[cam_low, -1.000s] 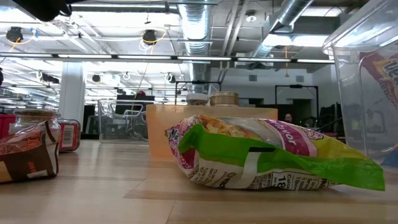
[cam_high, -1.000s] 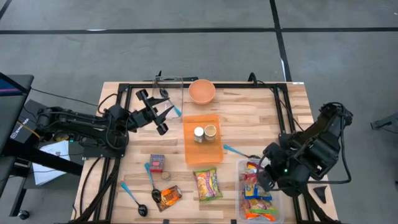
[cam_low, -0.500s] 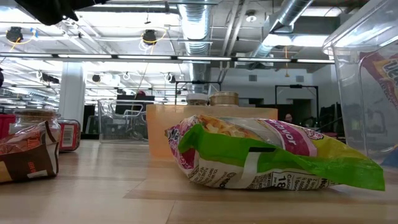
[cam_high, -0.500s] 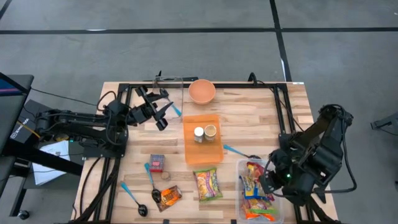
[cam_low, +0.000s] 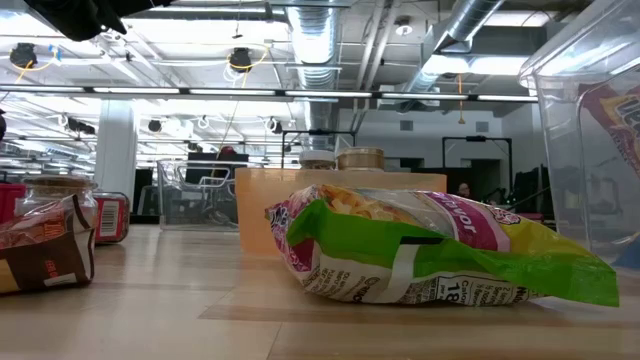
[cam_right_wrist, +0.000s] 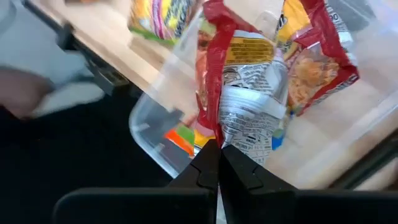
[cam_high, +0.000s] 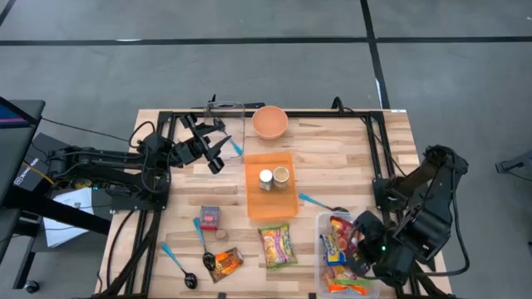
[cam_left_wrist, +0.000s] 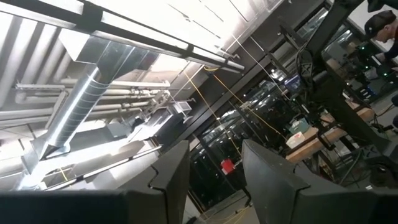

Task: Pick & Place Food Item
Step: Put the red noodle pack into the transparent container

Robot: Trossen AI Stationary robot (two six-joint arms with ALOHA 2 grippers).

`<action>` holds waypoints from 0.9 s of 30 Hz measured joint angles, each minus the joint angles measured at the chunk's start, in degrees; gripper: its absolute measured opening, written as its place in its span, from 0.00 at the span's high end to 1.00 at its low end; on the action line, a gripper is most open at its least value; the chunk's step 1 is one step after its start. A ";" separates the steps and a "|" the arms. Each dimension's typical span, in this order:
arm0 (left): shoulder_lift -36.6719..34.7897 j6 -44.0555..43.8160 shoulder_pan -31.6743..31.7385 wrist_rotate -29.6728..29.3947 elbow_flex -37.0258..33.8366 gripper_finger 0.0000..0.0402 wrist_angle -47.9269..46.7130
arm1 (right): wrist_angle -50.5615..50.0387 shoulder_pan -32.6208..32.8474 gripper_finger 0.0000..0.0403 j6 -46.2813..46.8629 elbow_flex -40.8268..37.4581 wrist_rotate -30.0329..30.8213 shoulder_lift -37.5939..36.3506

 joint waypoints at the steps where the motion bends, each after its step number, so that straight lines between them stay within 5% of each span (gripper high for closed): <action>1: 0.00 -0.15 0.00 0.00 0.00 0.65 -0.03 | -0.61 0.19 1.00 -1.75 0.00 -0.21 0.18; 11: 0.00 -1.70 0.00 0.02 0.00 0.65 -0.20 | -5.31 0.75 1.00 -19.87 -0.04 -0.40 2.02; 27: 0.00 -3.03 -0.04 0.02 0.00 0.65 -1.29 | -2.89 0.87 1.00 -25.15 -8.27 -0.56 2.04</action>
